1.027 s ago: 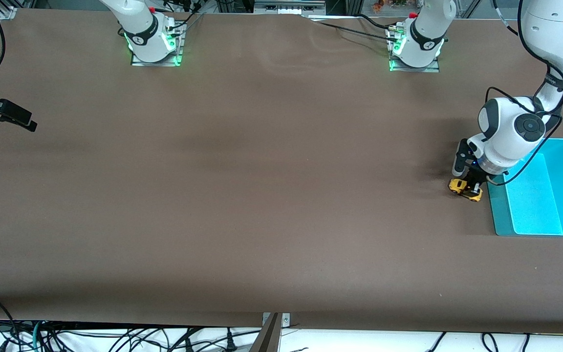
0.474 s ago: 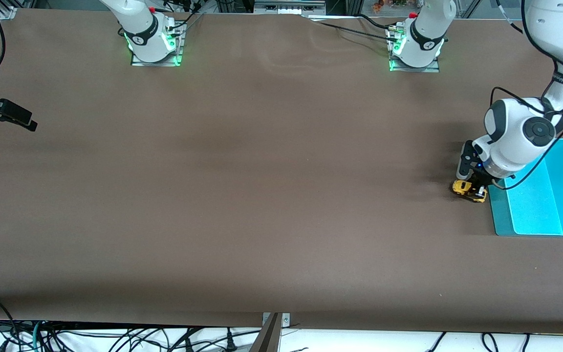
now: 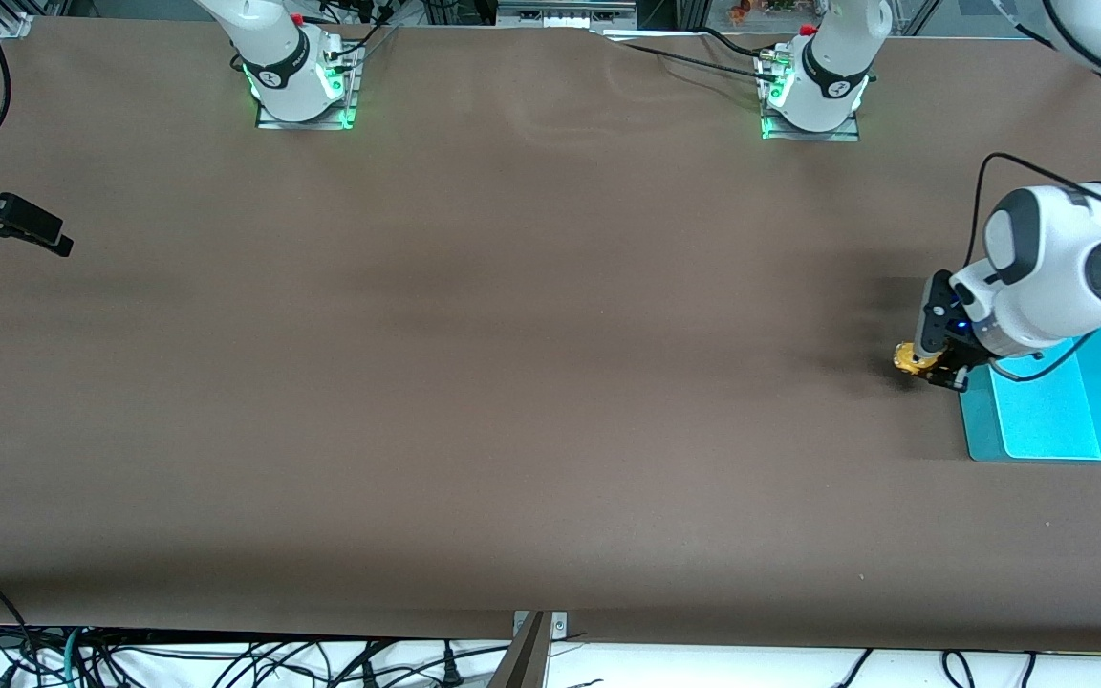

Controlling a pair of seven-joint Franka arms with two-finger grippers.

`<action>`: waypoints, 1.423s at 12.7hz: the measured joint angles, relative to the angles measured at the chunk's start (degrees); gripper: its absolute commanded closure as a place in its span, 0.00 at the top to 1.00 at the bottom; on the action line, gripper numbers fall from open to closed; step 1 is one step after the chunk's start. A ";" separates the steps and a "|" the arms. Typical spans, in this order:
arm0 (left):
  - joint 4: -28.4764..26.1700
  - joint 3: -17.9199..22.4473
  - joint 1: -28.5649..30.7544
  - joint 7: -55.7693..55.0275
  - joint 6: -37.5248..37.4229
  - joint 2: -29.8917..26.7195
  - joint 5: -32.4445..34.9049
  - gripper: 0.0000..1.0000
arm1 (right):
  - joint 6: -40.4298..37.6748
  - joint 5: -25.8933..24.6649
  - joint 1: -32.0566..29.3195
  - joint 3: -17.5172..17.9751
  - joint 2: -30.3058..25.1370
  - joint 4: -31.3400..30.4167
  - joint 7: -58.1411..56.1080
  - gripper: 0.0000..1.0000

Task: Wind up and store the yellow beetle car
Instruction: 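Lift the car with the left gripper and lower it into the bin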

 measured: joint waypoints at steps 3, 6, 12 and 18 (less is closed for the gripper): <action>6.11 3.78 0.99 0.15 -7.81 -0.81 -0.02 0.43 | -0.03 0.00 0.00 -0.01 0.00 0.00 0.00 1.00; 10.05 8.12 2.06 1.86 -10.55 -0.88 -0.02 0.43 | -0.05 0.00 0.00 -0.01 0.00 0.01 0.00 1.00; 12.34 10.44 7.17 5.71 -5.01 5.80 -0.02 0.43 | -0.08 0.00 -0.02 -0.04 0.00 0.02 0.00 1.00; 13.69 9.89 6.17 5.59 2.34 13.18 -0.04 0.43 | -0.10 0.00 -0.02 -0.05 0.00 0.04 0.00 1.00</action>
